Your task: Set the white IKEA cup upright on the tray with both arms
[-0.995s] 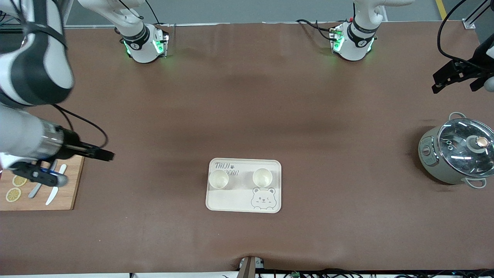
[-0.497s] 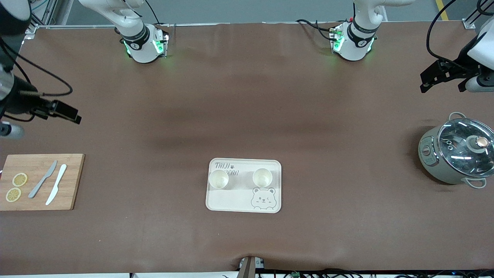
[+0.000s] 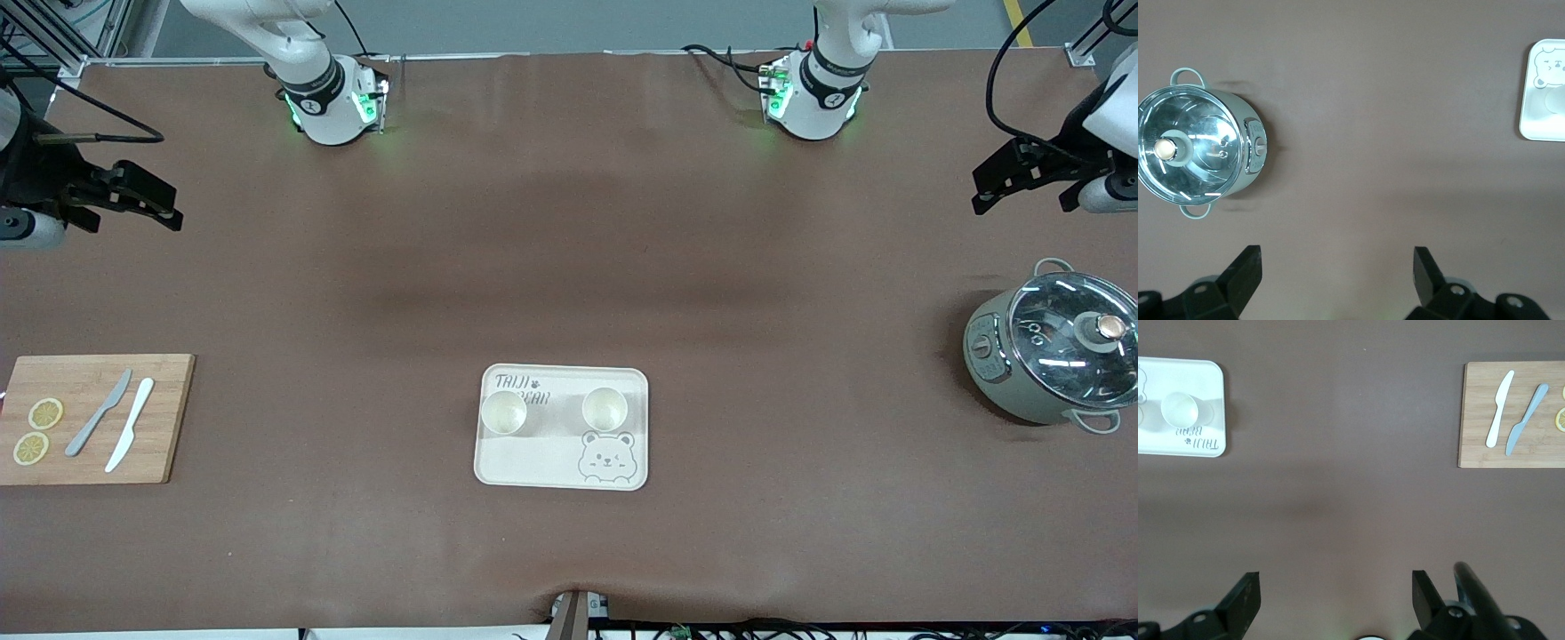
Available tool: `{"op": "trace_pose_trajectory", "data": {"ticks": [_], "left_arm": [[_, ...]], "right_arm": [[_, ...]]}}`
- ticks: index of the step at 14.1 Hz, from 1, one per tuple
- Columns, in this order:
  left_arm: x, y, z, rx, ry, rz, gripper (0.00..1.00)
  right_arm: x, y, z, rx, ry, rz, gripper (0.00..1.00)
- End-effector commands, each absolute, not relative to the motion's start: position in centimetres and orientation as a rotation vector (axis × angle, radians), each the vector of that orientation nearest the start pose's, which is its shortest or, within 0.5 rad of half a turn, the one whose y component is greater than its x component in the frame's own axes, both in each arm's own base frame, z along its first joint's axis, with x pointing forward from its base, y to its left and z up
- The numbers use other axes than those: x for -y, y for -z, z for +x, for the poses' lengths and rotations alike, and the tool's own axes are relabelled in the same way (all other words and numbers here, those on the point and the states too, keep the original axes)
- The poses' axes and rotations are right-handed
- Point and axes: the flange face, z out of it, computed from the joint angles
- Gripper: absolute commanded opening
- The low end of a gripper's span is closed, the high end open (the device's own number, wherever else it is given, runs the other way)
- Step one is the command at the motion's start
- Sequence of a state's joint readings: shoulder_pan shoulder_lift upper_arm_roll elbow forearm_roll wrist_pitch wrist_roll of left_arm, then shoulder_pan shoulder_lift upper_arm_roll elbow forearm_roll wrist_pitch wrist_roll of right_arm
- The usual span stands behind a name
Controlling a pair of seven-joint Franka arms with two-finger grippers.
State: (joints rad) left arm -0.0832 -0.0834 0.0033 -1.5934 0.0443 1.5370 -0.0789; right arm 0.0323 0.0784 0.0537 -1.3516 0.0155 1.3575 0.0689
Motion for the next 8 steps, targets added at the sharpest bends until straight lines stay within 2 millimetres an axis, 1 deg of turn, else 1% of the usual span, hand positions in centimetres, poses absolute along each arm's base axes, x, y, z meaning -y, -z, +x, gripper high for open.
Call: {"op": "trace_pose_trajectory", "data": {"ticks": [1,3,6,8], "left_arm": [[3.5,-66.2,51.7,0.012,0.058,-3.118,1.0],[3.4,-66.3,51.7,0.014,0.058,-3.118,1.0],[3.4,-66.2,51.8,0.014,0.063,-3.118,1.0],[3.4,-66.2,51.8,0.014,0.063,-3.118,1.0]], "right_arm": [[-3.0,-66.9,54.3,0.034,-0.127,-3.155,1.0],[-0.9,-66.4,54.4,-0.03,-0.163,-3.182,1.0],[0.9,-66.1,54.7,-0.082,-0.165,-3.168,1.0],[1.0,-65.7,54.9,-0.09,-0.179,-3.167,1.0]]}}
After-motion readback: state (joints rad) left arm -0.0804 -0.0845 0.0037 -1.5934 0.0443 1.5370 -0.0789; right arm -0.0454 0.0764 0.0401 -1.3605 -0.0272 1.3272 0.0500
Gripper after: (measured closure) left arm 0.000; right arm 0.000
